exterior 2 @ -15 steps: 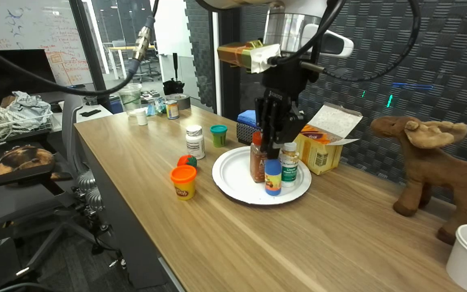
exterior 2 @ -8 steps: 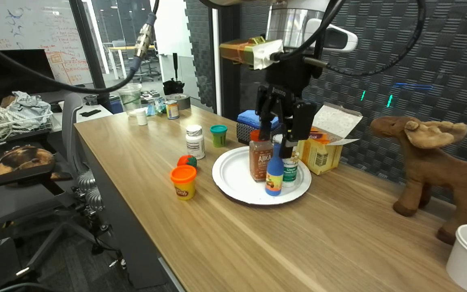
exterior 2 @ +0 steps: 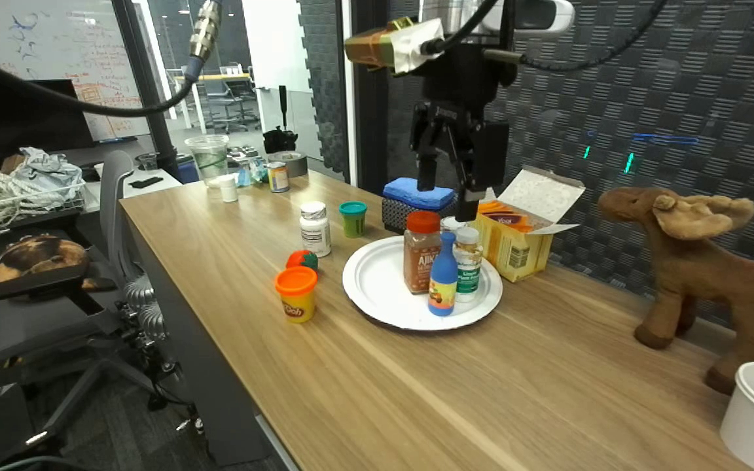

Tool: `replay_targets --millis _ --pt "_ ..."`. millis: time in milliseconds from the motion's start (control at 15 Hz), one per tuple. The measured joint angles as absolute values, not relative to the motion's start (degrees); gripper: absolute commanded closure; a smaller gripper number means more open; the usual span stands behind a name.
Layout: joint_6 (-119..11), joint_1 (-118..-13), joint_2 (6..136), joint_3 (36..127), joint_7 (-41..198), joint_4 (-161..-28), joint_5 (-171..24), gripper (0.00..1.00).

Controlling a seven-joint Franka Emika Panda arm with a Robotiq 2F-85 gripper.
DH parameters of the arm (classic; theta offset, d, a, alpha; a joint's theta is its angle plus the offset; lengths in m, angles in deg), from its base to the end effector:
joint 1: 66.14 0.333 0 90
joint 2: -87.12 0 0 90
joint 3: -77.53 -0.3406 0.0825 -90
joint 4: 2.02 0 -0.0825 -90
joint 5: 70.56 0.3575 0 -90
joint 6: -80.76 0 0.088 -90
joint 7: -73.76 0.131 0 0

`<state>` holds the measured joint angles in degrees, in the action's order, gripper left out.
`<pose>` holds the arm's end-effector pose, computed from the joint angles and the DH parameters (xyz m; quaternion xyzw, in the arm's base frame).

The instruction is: Place the bottles and orange toy on the white plate

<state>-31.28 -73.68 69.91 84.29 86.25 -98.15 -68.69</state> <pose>0.6083 -0.1450 0.4362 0.9718 -0.2354 -0.0103 0.0022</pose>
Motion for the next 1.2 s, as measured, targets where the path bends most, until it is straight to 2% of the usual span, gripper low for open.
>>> replay_targets --millis 667,1200 --pt "-36.78 -68.73 81.42 83.53 99.48 -115.72 -73.96 0.0" --pt "-37.51 -68.23 82.61 82.19 103.31 -123.3 -75.49 0.0"
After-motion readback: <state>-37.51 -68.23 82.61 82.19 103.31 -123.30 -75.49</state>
